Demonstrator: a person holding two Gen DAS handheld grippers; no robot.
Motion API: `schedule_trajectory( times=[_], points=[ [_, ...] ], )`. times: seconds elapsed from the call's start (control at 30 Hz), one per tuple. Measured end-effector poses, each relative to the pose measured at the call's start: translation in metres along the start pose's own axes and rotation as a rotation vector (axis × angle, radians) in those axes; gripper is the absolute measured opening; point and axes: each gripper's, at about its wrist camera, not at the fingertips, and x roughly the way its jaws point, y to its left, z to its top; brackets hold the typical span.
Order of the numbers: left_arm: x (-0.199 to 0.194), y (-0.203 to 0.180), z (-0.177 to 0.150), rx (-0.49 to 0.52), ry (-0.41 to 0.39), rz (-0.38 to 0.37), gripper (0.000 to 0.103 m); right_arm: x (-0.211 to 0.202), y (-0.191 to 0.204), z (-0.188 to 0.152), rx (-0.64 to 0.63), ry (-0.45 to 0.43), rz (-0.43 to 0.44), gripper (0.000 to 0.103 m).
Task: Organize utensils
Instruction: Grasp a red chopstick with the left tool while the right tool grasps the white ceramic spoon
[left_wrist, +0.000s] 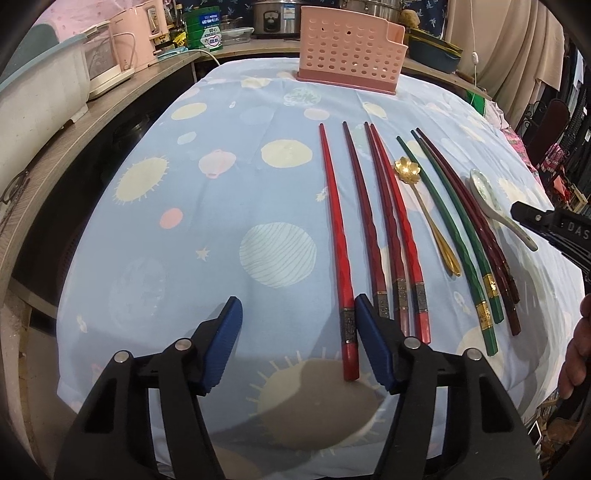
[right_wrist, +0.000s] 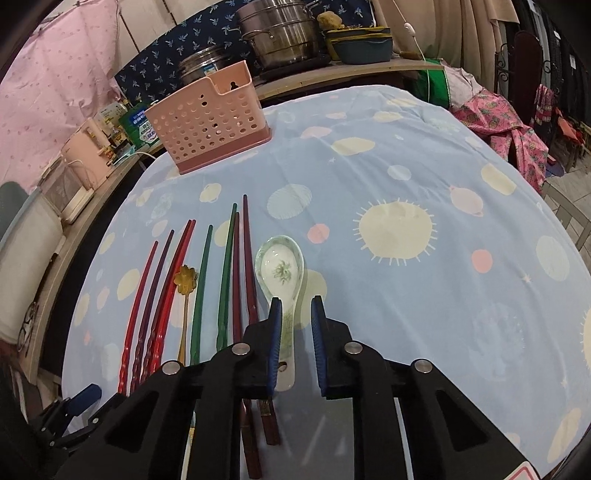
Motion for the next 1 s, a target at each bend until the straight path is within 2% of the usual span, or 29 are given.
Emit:
schedule_trajectory(
  times=[0.23, 0.43, 0.63, 0.73, 0.77, 0.8, 0.87, 0.93, 0.97, 1.0],
  points=[
    [0.000, -0.001, 0.000, 0.002, 0.000, -0.004, 0.059, 0.013, -0.001, -0.009, 0.013, 0.045, 0.017, 0.015],
    [-0.001, -0.003, -0.002, 0.003, 0.001, -0.009, 0.059, 0.014, 0.003, -0.015, 0.010, 0.057, 0.042, 0.015],
    [-0.004, -0.005, -0.006, 0.008, -0.001, -0.012, 0.058, 0.012, 0.008, -0.024, -0.026, 0.048, 0.026, 0.012],
    [-0.005, -0.005, -0.006, 0.004, -0.003, -0.013, 0.050, 0.010, 0.004, -0.026, -0.011, 0.050, 0.042, 0.010],
    [-0.006, -0.005, -0.007, 0.002, -0.003, -0.016, 0.044, 0.008, 0.002, -0.027, -0.006, 0.049, 0.045, 0.009],
    [-0.006, -0.004, -0.006, -0.001, -0.005, -0.018, 0.033, 0.007, 0.002, -0.027, -0.005, 0.049, 0.047, 0.009],
    [-0.007, -0.003, -0.006, -0.005, -0.004, -0.024, 0.023, 0.005, 0.002, -0.029, -0.007, 0.049, 0.048, 0.009],
    [-0.008, -0.002, -0.007, -0.010, -0.003, -0.037, 0.016, 0.002, 0.002, -0.031, -0.010, 0.049, 0.049, 0.009],
    [-0.009, -0.002, -0.007, -0.013, -0.001, -0.043, 0.009, 0.001, 0.001, -0.031, -0.010, 0.048, 0.050, 0.009],
    [-0.009, -0.001, -0.008, -0.014, 0.000, -0.047, 0.008, -0.001, 0.001, -0.032, -0.009, 0.046, 0.051, 0.009]
  ],
)
